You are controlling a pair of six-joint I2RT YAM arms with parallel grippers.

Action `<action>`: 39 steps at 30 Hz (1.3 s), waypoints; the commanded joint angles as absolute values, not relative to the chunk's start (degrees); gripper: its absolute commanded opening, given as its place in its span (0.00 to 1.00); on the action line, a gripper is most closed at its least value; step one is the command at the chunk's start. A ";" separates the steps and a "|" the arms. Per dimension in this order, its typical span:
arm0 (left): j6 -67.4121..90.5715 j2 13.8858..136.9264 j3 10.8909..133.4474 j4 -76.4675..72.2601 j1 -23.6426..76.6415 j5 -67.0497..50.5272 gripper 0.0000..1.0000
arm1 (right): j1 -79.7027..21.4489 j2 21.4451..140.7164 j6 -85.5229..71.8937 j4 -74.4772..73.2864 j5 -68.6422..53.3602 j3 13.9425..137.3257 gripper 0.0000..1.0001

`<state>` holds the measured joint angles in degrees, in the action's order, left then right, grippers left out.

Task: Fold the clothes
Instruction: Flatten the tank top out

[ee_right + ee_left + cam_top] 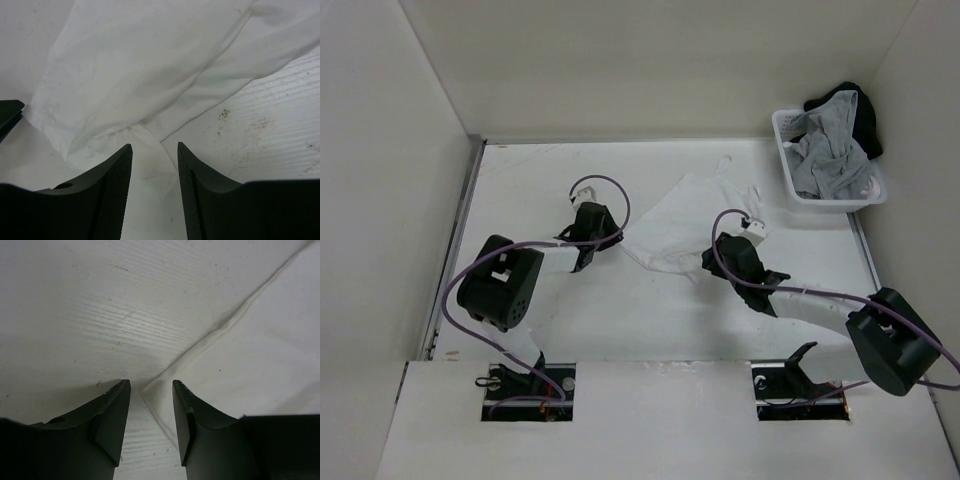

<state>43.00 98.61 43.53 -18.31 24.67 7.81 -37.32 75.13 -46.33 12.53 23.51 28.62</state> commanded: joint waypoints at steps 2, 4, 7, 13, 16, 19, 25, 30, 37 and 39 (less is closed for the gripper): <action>42.10 100.28 46.49 -20.13 25.00 4.84 0.36 | -37.84 73.65 -46.76 16.52 23.64 27.34 0.47; 42.01 100.98 47.11 -19.78 25.35 4.49 0.33 | -37.84 73.91 -46.93 16.52 23.64 27.16 0.50; 42.27 101.08 47.02 -19.25 25.44 3.69 0.22 | -37.66 74.09 -47.37 16.52 23.55 26.81 0.51; 43.15 97.74 44.48 -18.02 25.00 5.01 0.03 | -36.96 74.53 -47.64 16.44 23.82 26.89 0.58; 46.48 90.38 40.10 -17.75 24.30 9.21 0.00 | -35.03 77.59 -47.46 14.95 22.42 29.61 0.63; 48.86 79.66 33.15 -17.23 23.60 12.74 0.00 | -32.04 83.30 -46.85 13.80 19.26 34.61 0.58; 52.20 63.74 21.37 -12.13 23.42 12.22 0.01 | -30.72 93.32 -46.14 11.95 12.66 44.19 0.46; 52.82 60.56 17.50 -11.95 22.37 10.11 0.01 | -27.04 103.69 -45.44 11.08 5.38 53.59 0.19; 53.00 57.39 17.14 -11.87 18.33 7.38 0.01 | -24.56 105.13 -42.03 12.65 8.08 61.08 0.03; 52.82 57.83 18.71 -11.95 17.36 6.77 0.01 | -24.83 103.02 -39.91 11.00 10.88 61.87 0.08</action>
